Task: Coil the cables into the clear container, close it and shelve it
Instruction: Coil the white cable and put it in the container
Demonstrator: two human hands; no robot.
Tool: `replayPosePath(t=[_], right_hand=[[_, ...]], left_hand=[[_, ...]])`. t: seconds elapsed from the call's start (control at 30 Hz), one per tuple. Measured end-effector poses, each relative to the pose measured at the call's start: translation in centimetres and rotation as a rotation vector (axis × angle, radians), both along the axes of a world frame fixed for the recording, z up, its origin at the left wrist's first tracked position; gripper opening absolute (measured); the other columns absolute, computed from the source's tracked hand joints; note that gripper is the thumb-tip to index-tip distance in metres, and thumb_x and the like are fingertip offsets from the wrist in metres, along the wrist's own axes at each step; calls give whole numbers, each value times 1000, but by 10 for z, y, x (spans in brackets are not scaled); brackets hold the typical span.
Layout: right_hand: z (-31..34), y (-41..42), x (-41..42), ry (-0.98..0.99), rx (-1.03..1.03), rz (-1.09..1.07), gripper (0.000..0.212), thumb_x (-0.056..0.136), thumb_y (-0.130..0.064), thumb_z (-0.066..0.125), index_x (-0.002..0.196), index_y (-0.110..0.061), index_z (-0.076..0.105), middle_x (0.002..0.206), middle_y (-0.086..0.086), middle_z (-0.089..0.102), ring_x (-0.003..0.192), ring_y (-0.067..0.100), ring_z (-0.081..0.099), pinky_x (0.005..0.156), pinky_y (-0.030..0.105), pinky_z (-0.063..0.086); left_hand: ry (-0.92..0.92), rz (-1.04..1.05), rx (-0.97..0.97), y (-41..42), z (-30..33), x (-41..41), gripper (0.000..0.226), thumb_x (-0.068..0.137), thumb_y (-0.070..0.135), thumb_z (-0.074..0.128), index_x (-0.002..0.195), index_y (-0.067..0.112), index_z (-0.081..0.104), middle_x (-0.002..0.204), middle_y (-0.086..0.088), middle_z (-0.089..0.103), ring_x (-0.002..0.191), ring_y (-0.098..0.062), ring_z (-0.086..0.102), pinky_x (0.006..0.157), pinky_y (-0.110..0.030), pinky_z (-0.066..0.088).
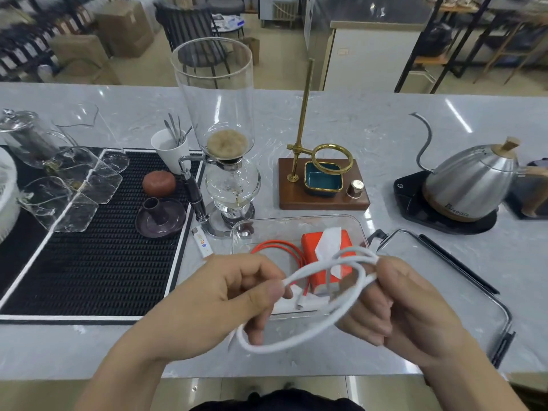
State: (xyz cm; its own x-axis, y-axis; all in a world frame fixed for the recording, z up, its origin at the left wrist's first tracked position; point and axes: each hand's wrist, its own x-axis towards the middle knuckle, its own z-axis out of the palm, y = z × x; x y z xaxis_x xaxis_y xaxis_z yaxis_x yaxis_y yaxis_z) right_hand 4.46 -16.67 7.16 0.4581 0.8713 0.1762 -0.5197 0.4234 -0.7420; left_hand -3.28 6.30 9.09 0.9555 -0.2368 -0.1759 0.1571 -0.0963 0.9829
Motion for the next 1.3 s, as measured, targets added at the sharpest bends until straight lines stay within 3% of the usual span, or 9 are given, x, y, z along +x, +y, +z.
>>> replayPosePath(t=[0.17, 0.33, 0.53, 0.67, 0.87, 1.0, 1.13, 1.23, 1.3], right_hand=[[-1, 19, -11, 240, -21, -248, 36, 92, -39, 62, 70, -12, 57, 55, 1, 53, 49, 15, 51, 55, 26, 41], [6, 24, -13, 233, -166, -311, 36, 92, -40, 61, 70, -12, 53, 40, -6, 39, 32, 6, 33, 40, 21, 29], [12, 25, -12, 126, -474, -372, 46, 99, -39, 47, 59, -15, 48, 47, -1, 24, 39, 11, 21, 45, 24, 20], [17, 35, -17, 263, -474, -454, 47, 96, -40, 45, 55, -18, 54, 53, 1, 22, 45, 14, 21, 48, 27, 18], [10, 45, -22, 355, -275, -487, 37, 90, -38, 63, 70, -12, 45, 58, 2, 33, 47, 13, 34, 46, 23, 29], [10, 47, -22, 382, -210, -489, 35, 96, -34, 52, 69, -12, 48, 58, 2, 36, 44, 11, 34, 43, 21, 30], [10, 48, -21, 460, -140, -445, 36, 97, -36, 44, 71, -11, 48, 56, 2, 37, 41, 9, 35, 39, 19, 28], [7, 49, -19, 435, -181, -444, 36, 98, -38, 44, 73, -11, 45, 59, 5, 39, 43, 12, 37, 40, 21, 29], [8, 49, -18, 393, -245, -470, 38, 98, -39, 43, 73, -11, 44, 61, 9, 39, 44, 15, 38, 40, 23, 32]], left_hand=[[162, 147, -201, -22, -4, -6, 35, 91, 36, 47, 97, 8, 68, 63, -10, 57, 47, -25, 53, 54, -34, 51], [255, 249, -338, -30, -5, -7, 19, 92, 24, 58, 89, 11, 71, 61, -5, 50, 45, -20, 39, 44, -27, 40], [214, 447, -524, -25, 5, -4, 22, 88, 19, 51, 93, 5, 67, 55, -1, 32, 39, -10, 27, 34, -19, 27], [103, 484, -396, -39, 2, -7, 20, 91, 23, 49, 89, 10, 64, 55, -2, 34, 41, -14, 31, 36, -23, 33], [-82, 517, 103, -61, -21, -7, 17, 101, 28, 40, 94, 35, 55, 54, 4, 49, 50, -12, 47, 46, -30, 47], [-106, 507, 287, -62, -33, -3, 8, 99, 39, 41, 106, 42, 45, 76, 16, 64, 66, -1, 59, 65, -41, 57], [67, 454, -46, -67, -24, -2, 23, 95, 46, 46, 106, 33, 61, 93, 1, 71, 90, -17, 68, 74, -37, 59], [178, 502, -330, -67, -21, 0, 34, 92, 47, 55, 97, 18, 71, 87, -13, 71, 85, -27, 68, 86, -45, 55], [197, 544, -409, -66, -21, 3, 33, 90, 42, 56, 86, 13, 72, 78, -14, 70, 75, -26, 66, 80, -43, 55]])
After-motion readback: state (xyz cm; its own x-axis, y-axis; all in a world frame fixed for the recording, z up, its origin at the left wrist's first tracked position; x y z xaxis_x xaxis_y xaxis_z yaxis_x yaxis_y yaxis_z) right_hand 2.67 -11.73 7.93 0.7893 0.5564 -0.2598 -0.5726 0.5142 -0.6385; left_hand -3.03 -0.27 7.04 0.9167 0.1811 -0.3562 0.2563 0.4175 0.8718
